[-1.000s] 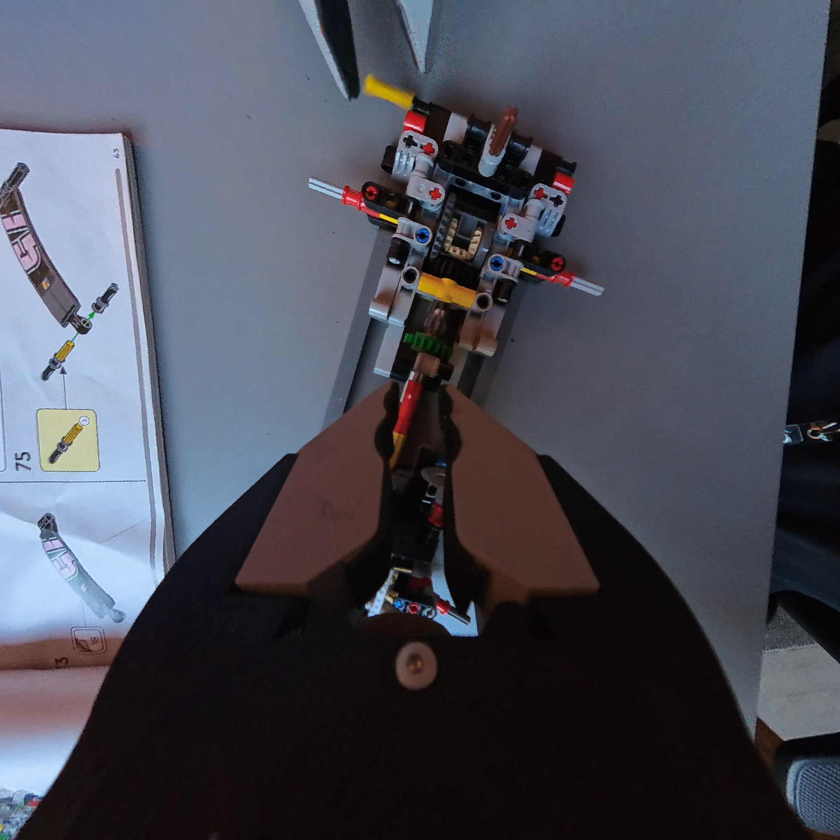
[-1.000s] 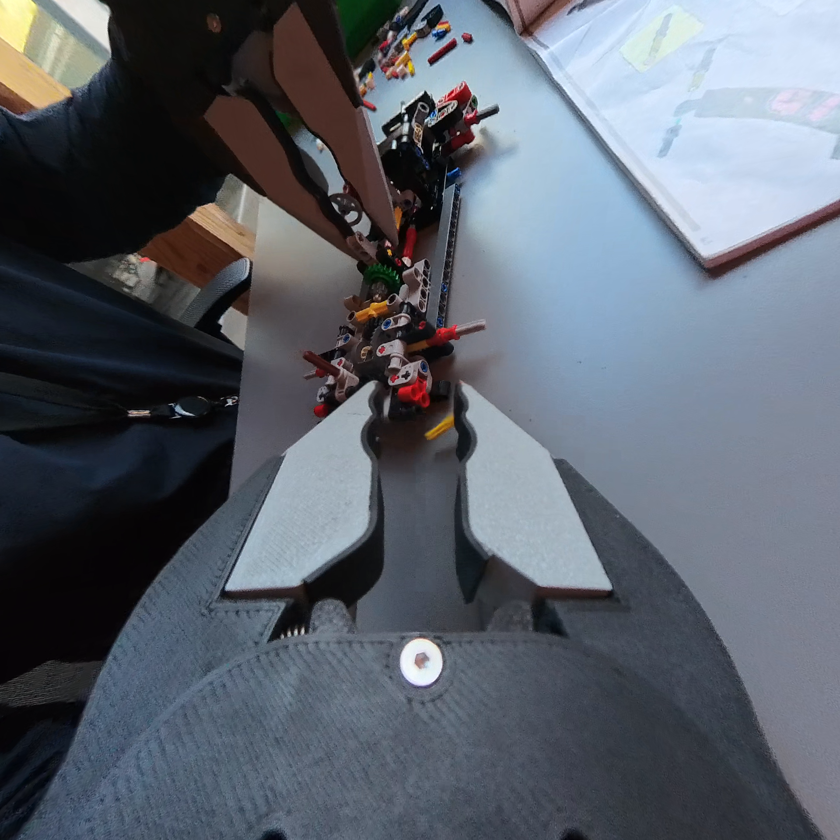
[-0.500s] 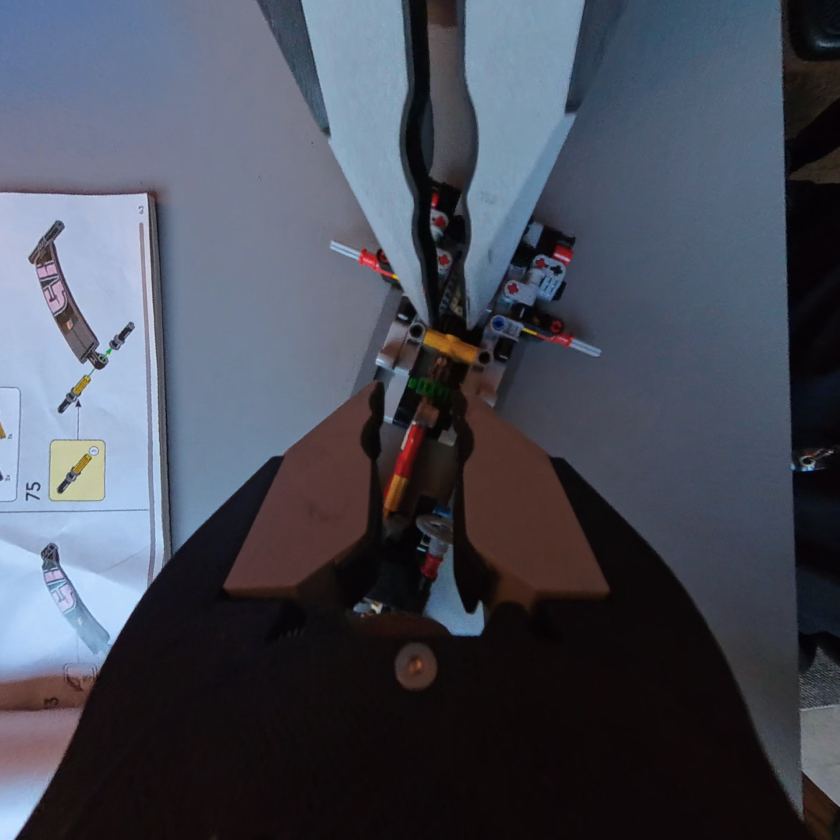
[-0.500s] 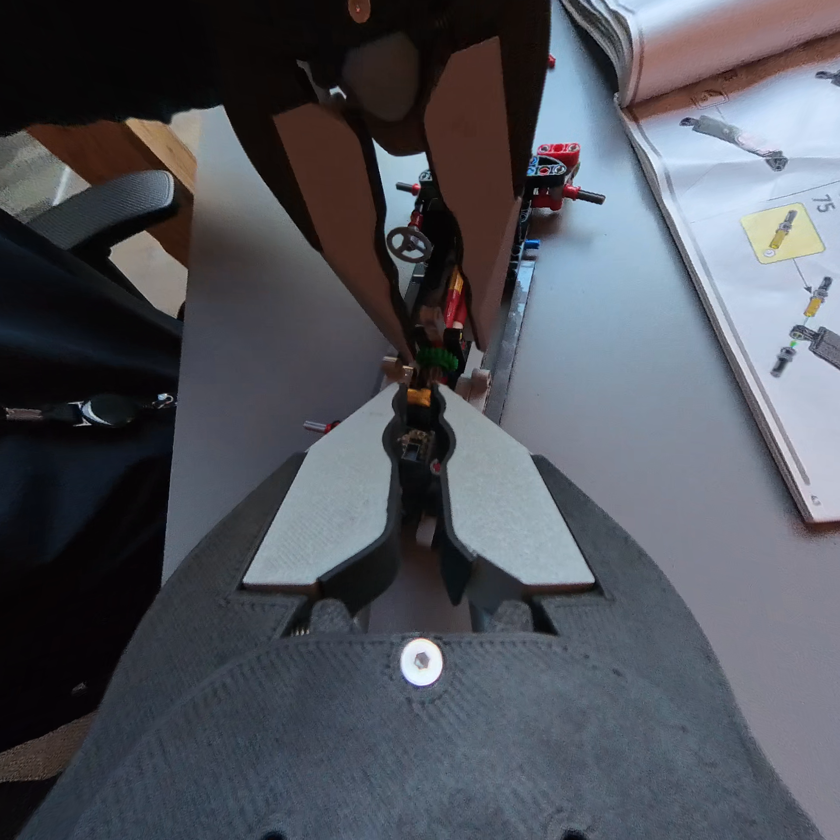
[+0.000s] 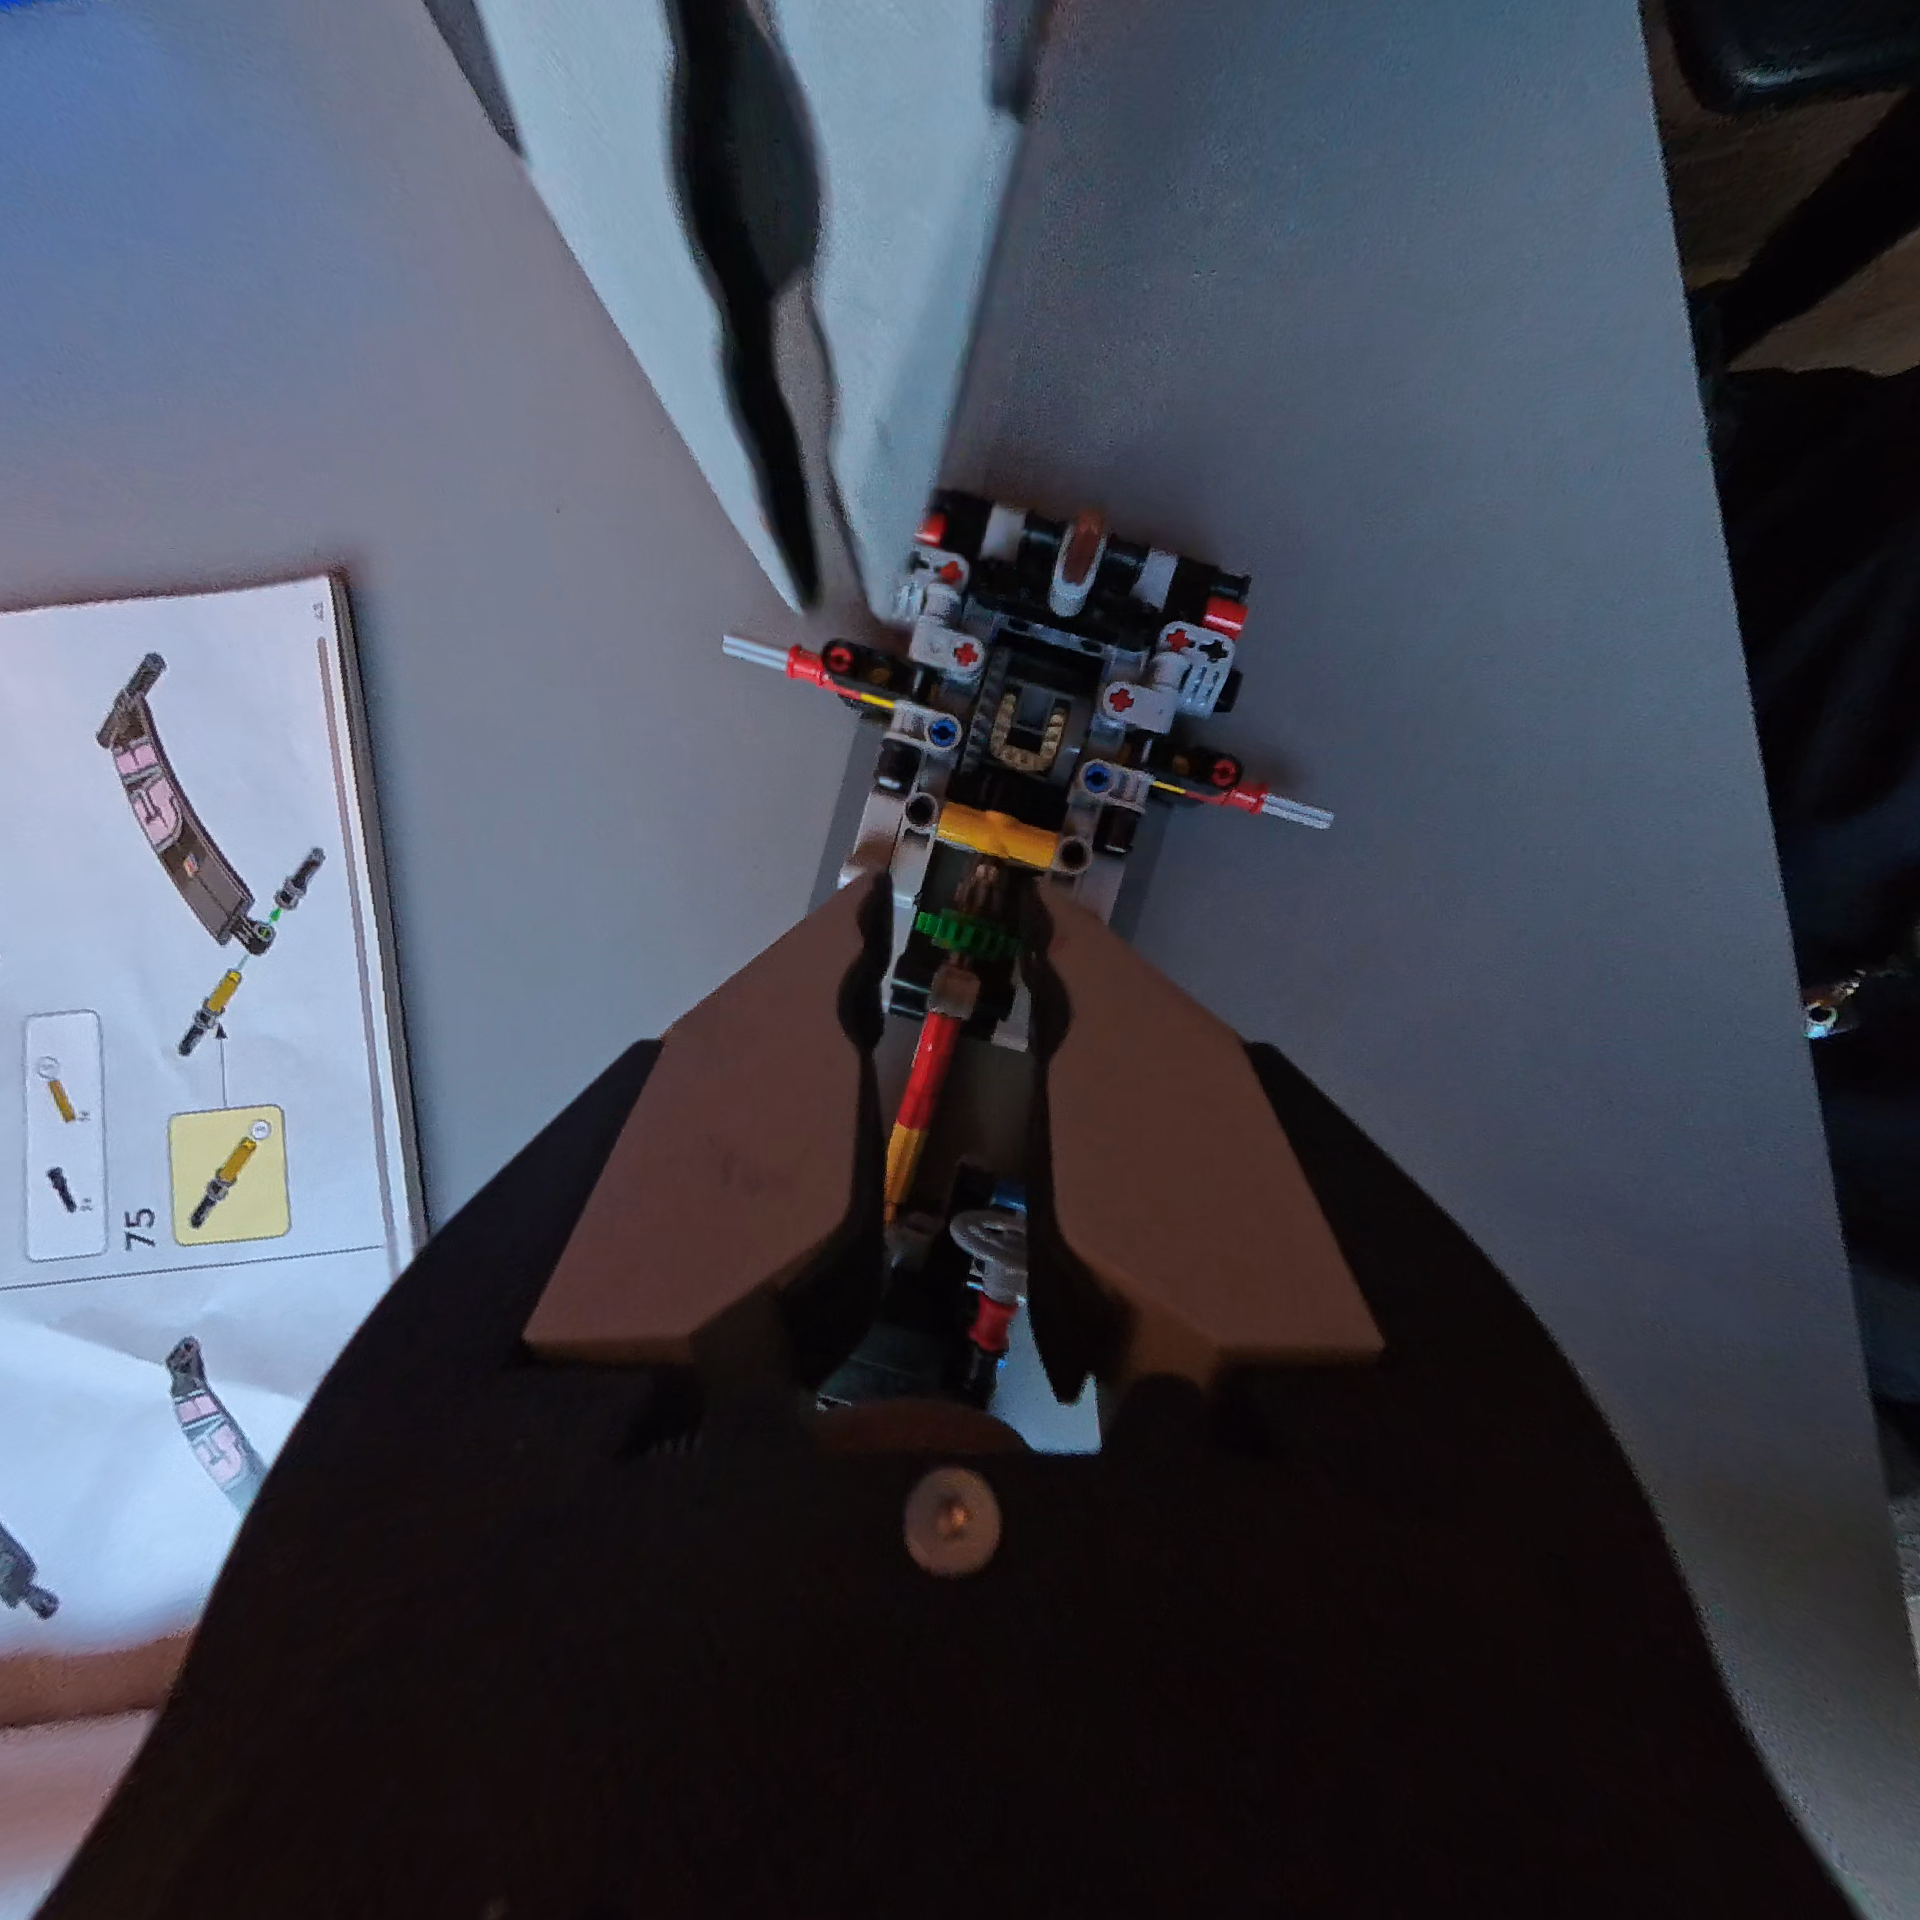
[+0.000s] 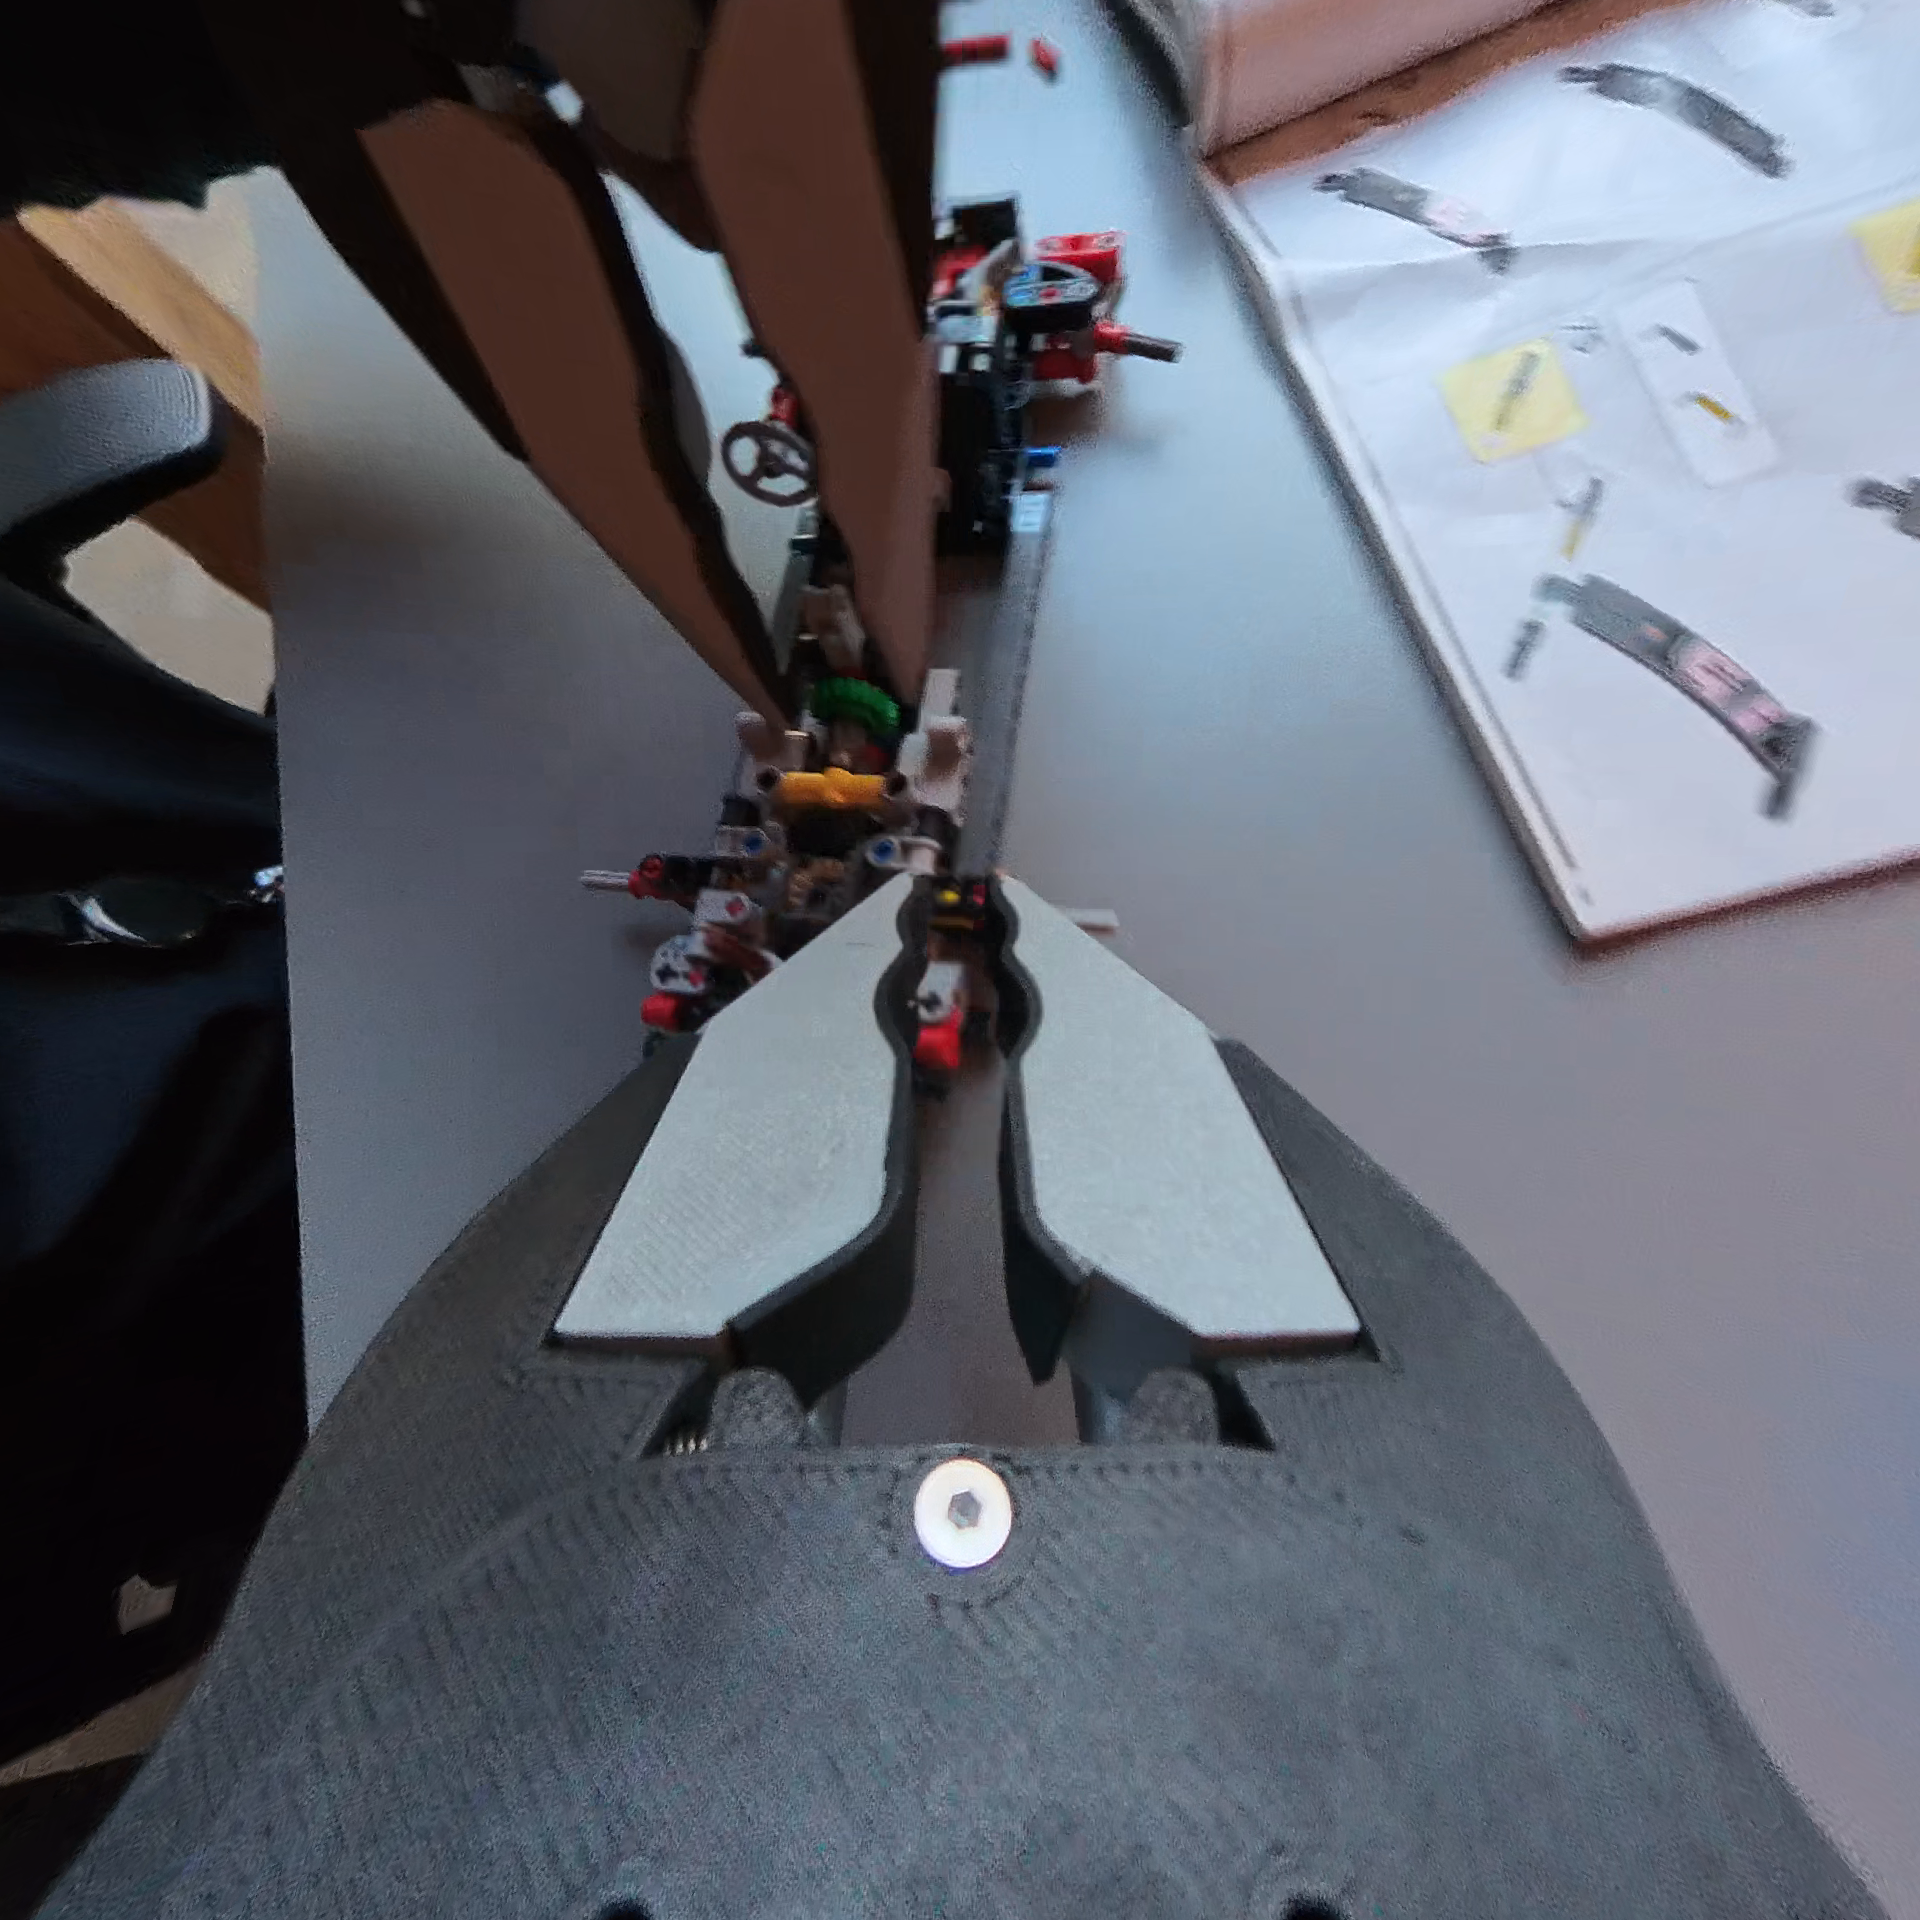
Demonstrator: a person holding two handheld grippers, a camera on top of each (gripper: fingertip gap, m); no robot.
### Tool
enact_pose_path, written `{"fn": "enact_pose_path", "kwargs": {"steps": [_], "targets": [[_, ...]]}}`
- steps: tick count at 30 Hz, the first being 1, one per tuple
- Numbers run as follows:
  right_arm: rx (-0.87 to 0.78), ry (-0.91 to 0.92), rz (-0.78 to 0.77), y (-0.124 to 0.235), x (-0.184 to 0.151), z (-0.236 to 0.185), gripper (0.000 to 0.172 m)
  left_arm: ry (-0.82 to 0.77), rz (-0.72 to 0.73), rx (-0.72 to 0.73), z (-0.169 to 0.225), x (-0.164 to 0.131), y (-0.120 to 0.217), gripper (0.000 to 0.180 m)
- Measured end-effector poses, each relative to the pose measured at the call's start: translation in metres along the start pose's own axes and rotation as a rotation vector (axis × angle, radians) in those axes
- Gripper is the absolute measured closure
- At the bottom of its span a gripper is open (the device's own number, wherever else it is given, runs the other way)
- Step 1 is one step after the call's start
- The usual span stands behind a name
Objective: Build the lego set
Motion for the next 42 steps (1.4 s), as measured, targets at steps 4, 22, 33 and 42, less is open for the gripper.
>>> {"fn": "enact_pose_path", "kwargs": {"steps": [4, 22, 33, 42], "targets": [[0.003, -0.124, 0.093, 0.032, -0.021, 0.026, 0.16, -0.056, -0.062, 0.017, 0.003, 0.001, -0.003, 0.164], [-0.049, 0.077, -0.024, -0.01, 0.014, -0.039, 0.142, -0.095, -0.141, 0.001, 0.006, 0.0, -0.014, 0.174], [-0.113, -0.016, -0.11, -0.035, 0.018, -0.039, 0.13, -0.1, -0.128, 0.014, 0.005, 0.002, -0.015, 0.174], [-0.202, -0.021, -0.132, -0.037, 0.018, -0.035, 0.126, -0.103, -0.108, 0.013, 0.005, 0.001, -0.015, 0.174]]}}
Point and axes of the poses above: each gripper's, where its closed fingertips meet, y back along the fingers, x out of its top, z = x × y across the jaws, the point moved 3 cm from there along y, back along the fingers, and after that the axes turned 14 degrees about -z, right-handed, at the moved point
